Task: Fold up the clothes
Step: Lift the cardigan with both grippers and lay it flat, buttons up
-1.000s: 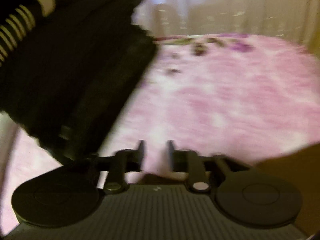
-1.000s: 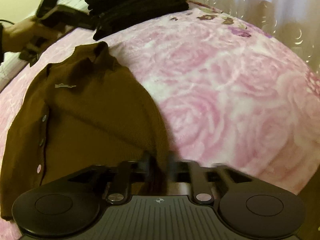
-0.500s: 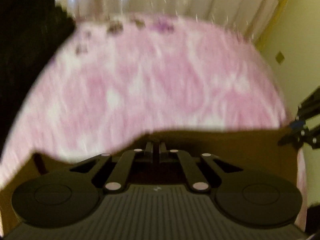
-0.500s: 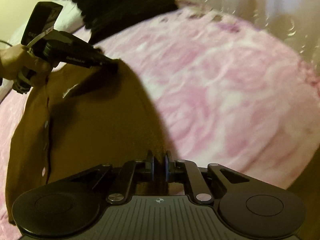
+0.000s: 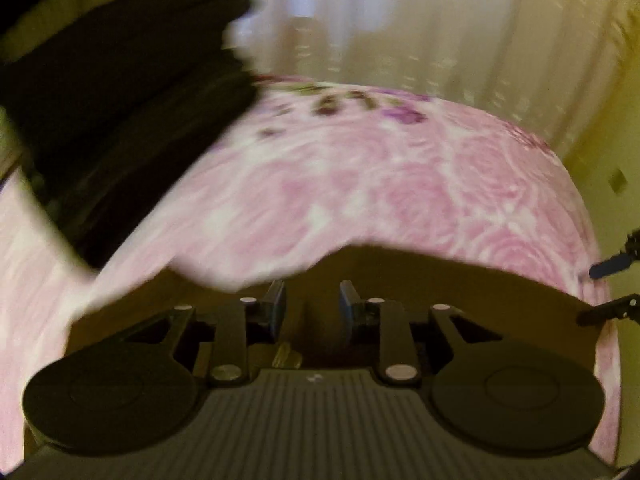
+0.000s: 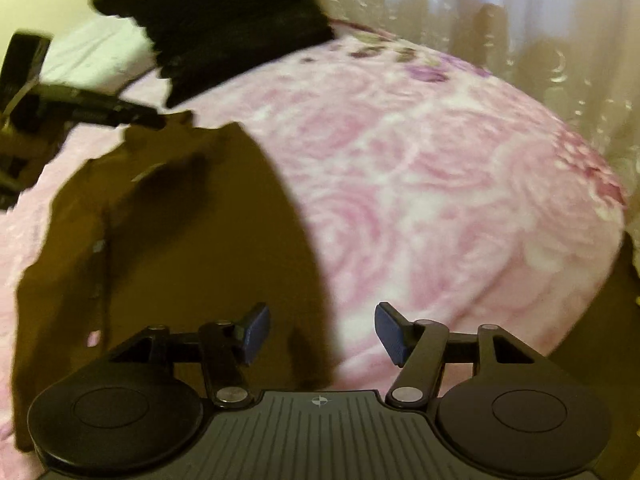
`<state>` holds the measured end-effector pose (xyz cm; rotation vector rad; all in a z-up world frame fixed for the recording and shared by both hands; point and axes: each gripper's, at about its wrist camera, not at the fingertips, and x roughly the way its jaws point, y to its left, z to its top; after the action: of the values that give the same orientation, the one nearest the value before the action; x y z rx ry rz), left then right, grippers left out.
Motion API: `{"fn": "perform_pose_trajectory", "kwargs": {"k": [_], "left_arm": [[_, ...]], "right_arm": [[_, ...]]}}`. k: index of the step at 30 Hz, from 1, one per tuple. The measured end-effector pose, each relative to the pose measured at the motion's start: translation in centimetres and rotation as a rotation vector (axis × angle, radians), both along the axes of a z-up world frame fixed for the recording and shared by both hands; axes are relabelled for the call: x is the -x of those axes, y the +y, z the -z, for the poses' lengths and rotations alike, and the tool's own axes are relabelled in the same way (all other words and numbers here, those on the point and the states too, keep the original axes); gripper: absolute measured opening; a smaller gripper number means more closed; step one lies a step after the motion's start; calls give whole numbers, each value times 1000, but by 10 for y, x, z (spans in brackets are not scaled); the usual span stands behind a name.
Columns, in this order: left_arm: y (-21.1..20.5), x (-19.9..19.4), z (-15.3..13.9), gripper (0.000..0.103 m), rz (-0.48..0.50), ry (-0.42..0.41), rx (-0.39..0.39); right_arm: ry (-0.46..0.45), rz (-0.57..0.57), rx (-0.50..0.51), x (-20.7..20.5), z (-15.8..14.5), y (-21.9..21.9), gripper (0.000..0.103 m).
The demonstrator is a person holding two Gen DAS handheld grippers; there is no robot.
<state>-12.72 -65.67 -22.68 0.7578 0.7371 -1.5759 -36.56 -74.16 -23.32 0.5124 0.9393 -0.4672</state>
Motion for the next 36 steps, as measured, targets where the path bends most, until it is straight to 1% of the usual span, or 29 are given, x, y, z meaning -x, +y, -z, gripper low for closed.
{"fn": "perform_pose_trajectory", "kwargs": {"k": [2, 3, 4, 7, 9, 10, 12, 15, 18, 22, 26, 28, 30, 32, 34, 36], "left_arm": [[44, -13, -1, 24, -93, -6, -33], [66, -20, -1, 24, -140, -9, -50], [88, -27, 0, 24, -184, -8, -73], [162, -41, 1, 27, -320, -7, -151], [206, -46, 0, 33, -398, 8, -185], [227, -44, -1, 34, -427, 14, -199], [267, -38, -2, 39, -475, 28, -226], [318, -21, 1, 41, -523, 59, -262], [354, -3, 9, 43, -551, 133, -281], [383, 19, 21, 44, -581, 226, -274], [390, 32, 36, 46, -605, 288, -260], [391, 33, 46, 45, -618, 346, -262], [393, 32, 55, 44, -649, 412, -257], [394, 31, 54, 44, -667, 435, -237], [395, 29, 52, 44, -681, 447, -211], [391, 25, 51, 44, -695, 469, -187]], "right_arm": [[3, -74, -24, -7, 7, 9, 62], [20, -90, -43, -9, 13, 11, 62], [47, -76, -61, -8, 19, 11, 62], [115, -15, -28, -7, 12, 13, 62], [109, -39, 16, -11, -4, 22, 62], [107, -57, 31, -13, -10, 27, 62], [87, -110, 20, -20, -20, 40, 62], [89, -190, 5, -32, -25, 70, 62], [97, -285, -5, -45, -27, 106, 62], [108, -388, -8, -59, -23, 148, 62], [142, -501, 18, -68, -11, 187, 62], [162, -535, 21, -71, -3, 202, 62], [180, -528, 22, -72, 3, 208, 62], [189, -481, 23, -69, 5, 204, 62], [197, -404, 24, -63, 5, 191, 62], [200, -326, 36, -54, 3, 168, 62]]}}
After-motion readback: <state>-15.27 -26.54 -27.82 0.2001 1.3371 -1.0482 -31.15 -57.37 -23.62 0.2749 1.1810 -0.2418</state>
